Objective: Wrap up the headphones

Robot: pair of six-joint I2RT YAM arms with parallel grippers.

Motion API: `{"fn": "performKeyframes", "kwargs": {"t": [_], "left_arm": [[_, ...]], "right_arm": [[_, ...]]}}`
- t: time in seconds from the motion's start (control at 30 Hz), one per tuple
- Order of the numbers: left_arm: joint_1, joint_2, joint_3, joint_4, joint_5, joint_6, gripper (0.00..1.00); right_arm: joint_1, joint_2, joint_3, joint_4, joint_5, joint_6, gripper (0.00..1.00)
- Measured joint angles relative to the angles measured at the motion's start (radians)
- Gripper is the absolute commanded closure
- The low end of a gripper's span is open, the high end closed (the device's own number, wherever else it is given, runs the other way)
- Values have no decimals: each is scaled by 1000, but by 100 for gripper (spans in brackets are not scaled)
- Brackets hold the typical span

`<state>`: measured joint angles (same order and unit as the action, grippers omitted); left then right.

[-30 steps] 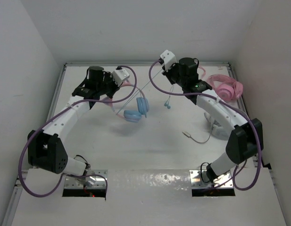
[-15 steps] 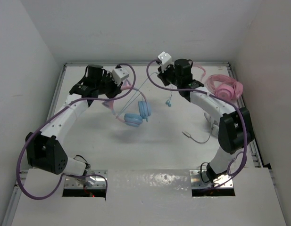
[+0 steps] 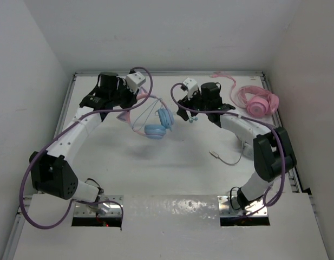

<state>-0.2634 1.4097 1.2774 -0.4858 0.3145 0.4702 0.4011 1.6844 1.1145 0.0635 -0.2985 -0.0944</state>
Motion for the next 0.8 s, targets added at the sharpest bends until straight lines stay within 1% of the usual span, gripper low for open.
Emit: {"fn": "performKeyframes", "kwargs": {"t": [0.03, 0.1, 0.13, 0.2, 0.23, 0.27, 0.3, 0.33, 0.37, 0.4, 0.5, 0.57, 0.6, 0.7, 0.8], "left_arm": [[0, 3, 0, 6, -18, -7, 100], [0, 13, 6, 11, -54, -15, 100], [0, 21, 14, 11, -71, -18, 100], [0, 40, 31, 16, -105, -26, 100], [0, 47, 35, 21, -118, -30, 100], [0, 53, 40, 26, -132, -33, 100], [0, 58, 41, 32, -143, -34, 100], [0, 63, 42, 37, -153, -35, 100], [0, 68, 42, 40, -163, -37, 100], [0, 72, 42, 42, -171, -39, 100], [0, 84, 42, 45, -188, -45, 100], [0, 92, 42, 48, -197, -50, 100], [0, 95, 42, 48, -200, -51, 100], [0, 98, 42, 48, -204, -55, 100], [0, 98, 43, 49, -204, -57, 100]], "right_arm": [[0, -30, -28, -8, 3, 3, 15], [0, -90, -67, -24, 12, 13, 14], [0, -124, -81, -24, 18, 18, 22], [0, -192, -102, -20, 39, 35, 54], [0, -231, -109, -18, 50, 51, 68], [0, -265, -114, -11, 61, 68, 80], [0, -295, -117, -5, 69, 90, 78], [7, -326, -118, 3, 81, 111, 69], [18, -349, -118, 11, 103, 120, 38], [37, -365, -117, 13, 138, 121, 27], [156, -366, -106, 2, 212, 86, 10], [225, -345, -99, -5, 207, 91, 2], [247, -333, -98, -5, 199, 101, 1], [254, -291, -86, -5, 205, 141, 1], [245, -227, -39, -8, 235, 169, 1]]}}
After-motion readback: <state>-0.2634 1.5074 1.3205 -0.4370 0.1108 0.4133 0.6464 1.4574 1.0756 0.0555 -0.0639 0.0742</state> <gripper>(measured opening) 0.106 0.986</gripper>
